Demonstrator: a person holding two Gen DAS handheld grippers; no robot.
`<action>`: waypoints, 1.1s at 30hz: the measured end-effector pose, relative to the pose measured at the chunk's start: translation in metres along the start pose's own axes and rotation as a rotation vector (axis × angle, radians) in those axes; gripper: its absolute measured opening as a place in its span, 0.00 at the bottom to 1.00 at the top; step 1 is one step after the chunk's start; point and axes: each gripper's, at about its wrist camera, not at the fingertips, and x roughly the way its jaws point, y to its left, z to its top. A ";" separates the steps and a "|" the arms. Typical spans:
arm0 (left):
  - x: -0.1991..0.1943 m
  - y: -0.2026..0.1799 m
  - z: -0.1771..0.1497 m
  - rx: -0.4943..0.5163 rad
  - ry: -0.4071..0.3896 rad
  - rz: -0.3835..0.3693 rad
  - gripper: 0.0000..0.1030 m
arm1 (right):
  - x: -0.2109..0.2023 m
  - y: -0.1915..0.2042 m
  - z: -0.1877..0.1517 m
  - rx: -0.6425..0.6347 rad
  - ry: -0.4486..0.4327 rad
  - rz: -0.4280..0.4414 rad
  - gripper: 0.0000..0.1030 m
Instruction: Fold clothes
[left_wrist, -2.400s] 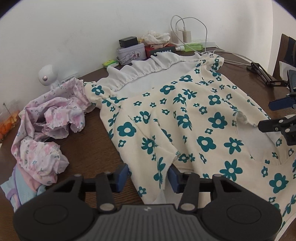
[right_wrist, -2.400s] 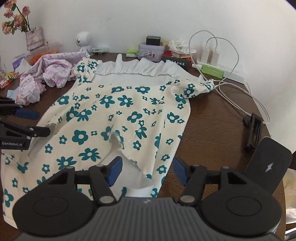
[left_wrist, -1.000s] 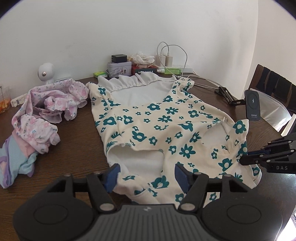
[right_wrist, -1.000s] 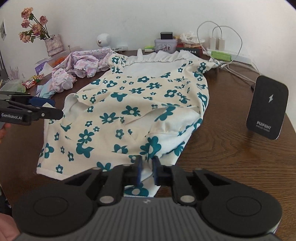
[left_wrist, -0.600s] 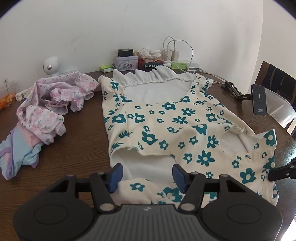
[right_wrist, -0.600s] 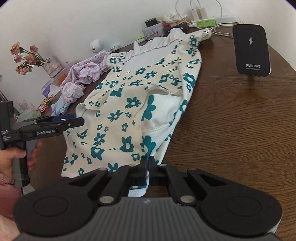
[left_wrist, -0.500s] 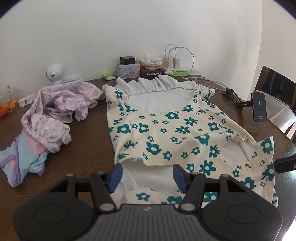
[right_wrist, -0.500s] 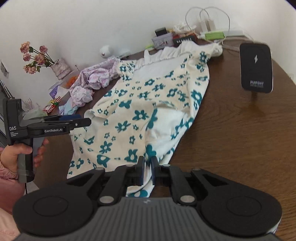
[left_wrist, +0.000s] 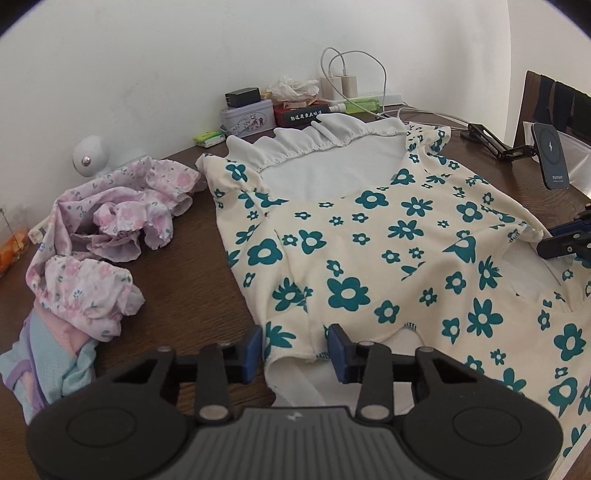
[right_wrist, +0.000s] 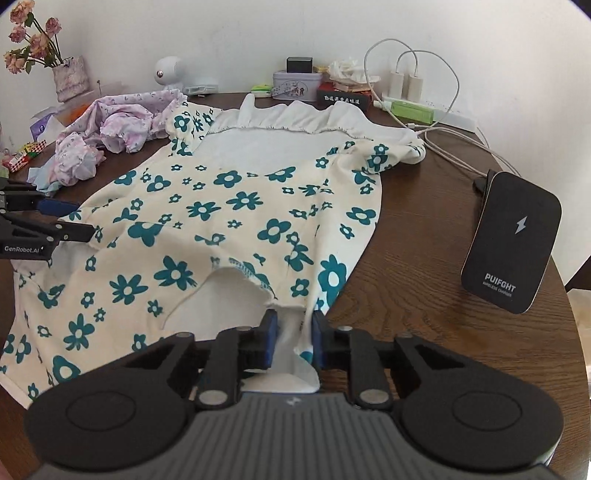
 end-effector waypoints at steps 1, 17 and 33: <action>-0.001 -0.001 -0.001 0.005 0.000 0.000 0.20 | -0.002 0.000 -0.002 -0.005 0.003 0.004 0.07; -0.071 0.003 0.001 -0.142 -0.162 -0.077 0.78 | -0.074 -0.021 0.027 -0.006 -0.111 0.120 0.64; -0.035 0.007 0.039 -0.212 -0.182 -0.134 0.86 | 0.136 -0.127 0.190 0.408 0.162 -0.291 0.51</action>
